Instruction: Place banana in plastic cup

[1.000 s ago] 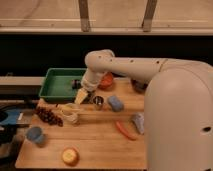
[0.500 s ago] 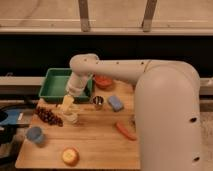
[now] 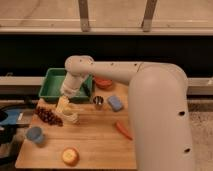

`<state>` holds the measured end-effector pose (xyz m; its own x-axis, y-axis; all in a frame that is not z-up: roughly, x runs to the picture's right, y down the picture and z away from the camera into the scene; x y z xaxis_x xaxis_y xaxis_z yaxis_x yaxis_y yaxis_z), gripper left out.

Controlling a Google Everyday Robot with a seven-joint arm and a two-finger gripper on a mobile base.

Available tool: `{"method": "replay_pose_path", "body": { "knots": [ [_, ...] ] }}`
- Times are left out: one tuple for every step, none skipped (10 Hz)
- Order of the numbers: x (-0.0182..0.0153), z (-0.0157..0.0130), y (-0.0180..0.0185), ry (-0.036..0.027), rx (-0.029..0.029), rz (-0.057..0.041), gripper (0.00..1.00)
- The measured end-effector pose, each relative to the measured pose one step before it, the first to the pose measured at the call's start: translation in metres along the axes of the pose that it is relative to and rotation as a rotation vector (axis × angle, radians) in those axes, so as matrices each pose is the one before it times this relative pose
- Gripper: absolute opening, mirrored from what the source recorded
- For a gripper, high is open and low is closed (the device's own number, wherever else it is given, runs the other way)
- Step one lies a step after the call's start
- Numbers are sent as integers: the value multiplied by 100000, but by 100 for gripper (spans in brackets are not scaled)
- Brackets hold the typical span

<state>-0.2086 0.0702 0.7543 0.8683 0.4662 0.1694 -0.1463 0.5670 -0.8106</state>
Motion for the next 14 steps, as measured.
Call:
{"method": "replay_pose_path", "body": {
  "knots": [
    [-14, 26, 10, 22, -27, -23, 80],
    [-94, 78, 45, 5, -165, -25, 80],
    [-31, 361, -16, -600, -1242, 951, 80],
    [353, 977, -274, -521, -2189, 524, 80],
    [111, 995, -247, -142, -1569, -57, 80],
    [54, 1226, -177, -23, -1783, -223, 80],
    [46, 868, -82, -320, -1595, -90, 80],
    [121, 244, -200, -713, -953, 396, 80],
    [-10, 87, 14, -84, -456, -52, 80],
    [-282, 415, 61, -456, -1071, -418, 80],
    [-168, 238, 13, -283, -724, -247, 80],
    [-80, 14, -154, -436, -103, 34, 80],
    [-119, -19, -95, -252, -148, -177, 80],
    [-188, -14, -22, 6, -282, -563, 80]
  ]
}}
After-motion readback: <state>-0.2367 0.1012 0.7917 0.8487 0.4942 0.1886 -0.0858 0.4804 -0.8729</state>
